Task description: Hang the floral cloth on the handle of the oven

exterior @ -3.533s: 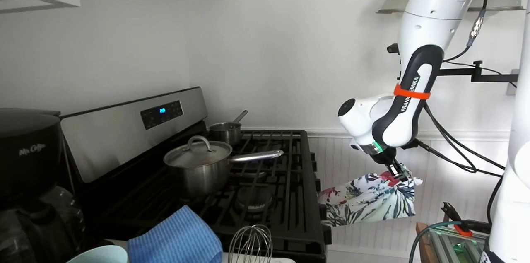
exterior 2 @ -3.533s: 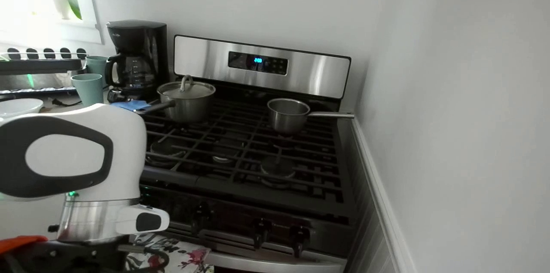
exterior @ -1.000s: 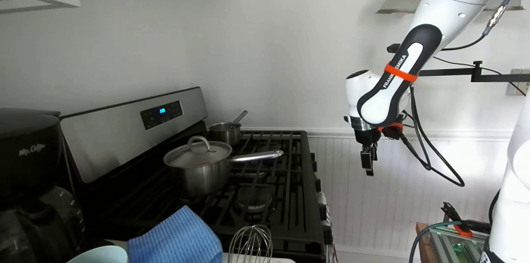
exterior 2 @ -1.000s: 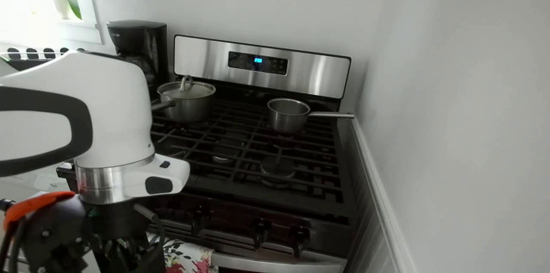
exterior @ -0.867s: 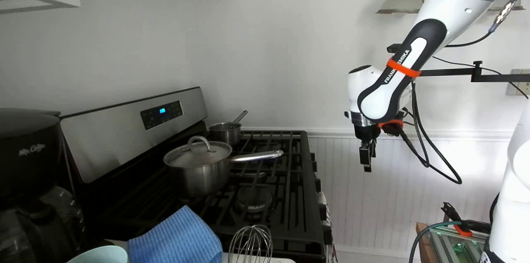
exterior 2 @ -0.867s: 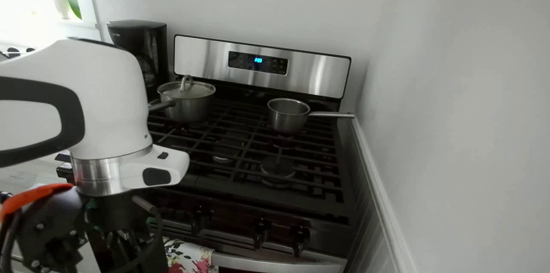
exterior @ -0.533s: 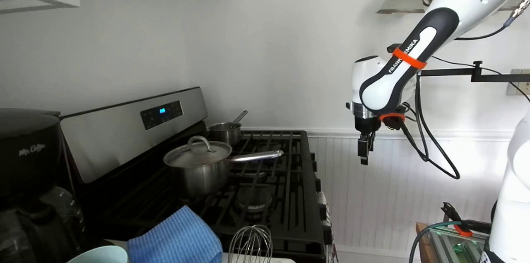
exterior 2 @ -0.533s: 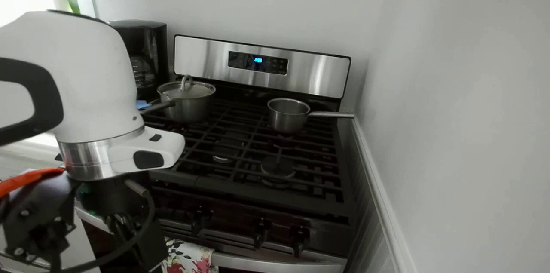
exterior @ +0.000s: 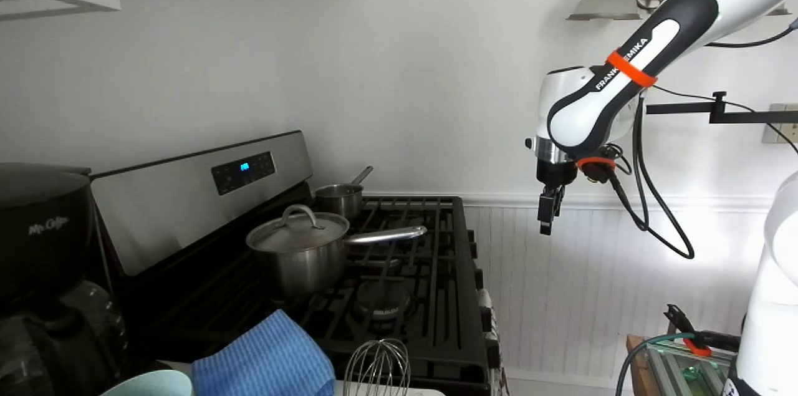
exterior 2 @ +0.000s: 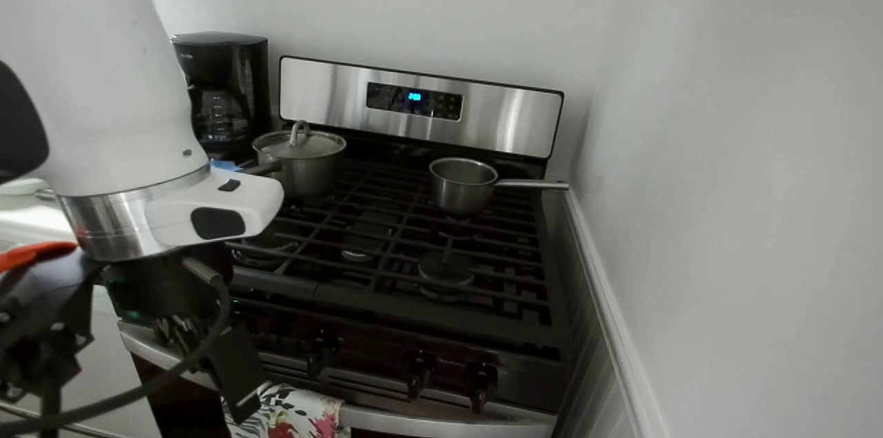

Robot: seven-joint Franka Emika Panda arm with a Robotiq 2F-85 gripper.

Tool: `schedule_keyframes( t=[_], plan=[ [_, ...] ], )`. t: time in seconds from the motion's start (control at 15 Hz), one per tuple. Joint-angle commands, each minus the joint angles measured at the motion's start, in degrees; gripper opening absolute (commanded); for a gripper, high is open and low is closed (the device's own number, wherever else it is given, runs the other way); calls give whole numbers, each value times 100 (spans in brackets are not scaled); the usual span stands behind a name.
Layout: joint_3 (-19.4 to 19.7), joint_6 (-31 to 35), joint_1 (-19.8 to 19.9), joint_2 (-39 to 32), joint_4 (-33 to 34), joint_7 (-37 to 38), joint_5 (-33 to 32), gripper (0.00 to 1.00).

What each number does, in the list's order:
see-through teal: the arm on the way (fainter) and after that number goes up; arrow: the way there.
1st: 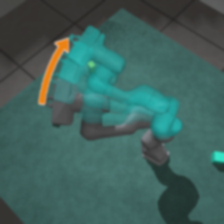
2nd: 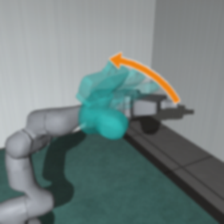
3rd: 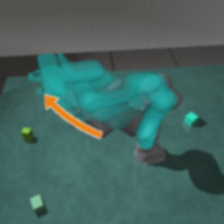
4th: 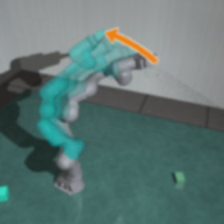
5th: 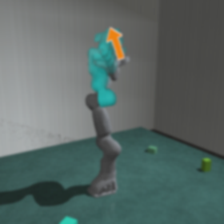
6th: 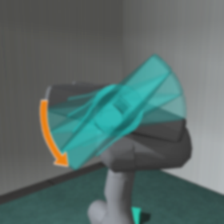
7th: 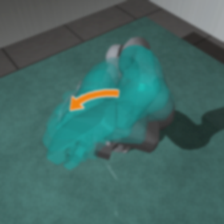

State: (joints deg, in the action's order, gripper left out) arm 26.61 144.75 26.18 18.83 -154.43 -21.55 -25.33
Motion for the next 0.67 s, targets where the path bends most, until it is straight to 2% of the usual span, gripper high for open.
schedule_keyframes(
  t=[0.0, 0.6],
  plan=[
    [-57, -35, 57, 40, 4, -50, 53, 100],
    [-40, -88, 38, 112, -7, -108, 103, 100]
  ],
)
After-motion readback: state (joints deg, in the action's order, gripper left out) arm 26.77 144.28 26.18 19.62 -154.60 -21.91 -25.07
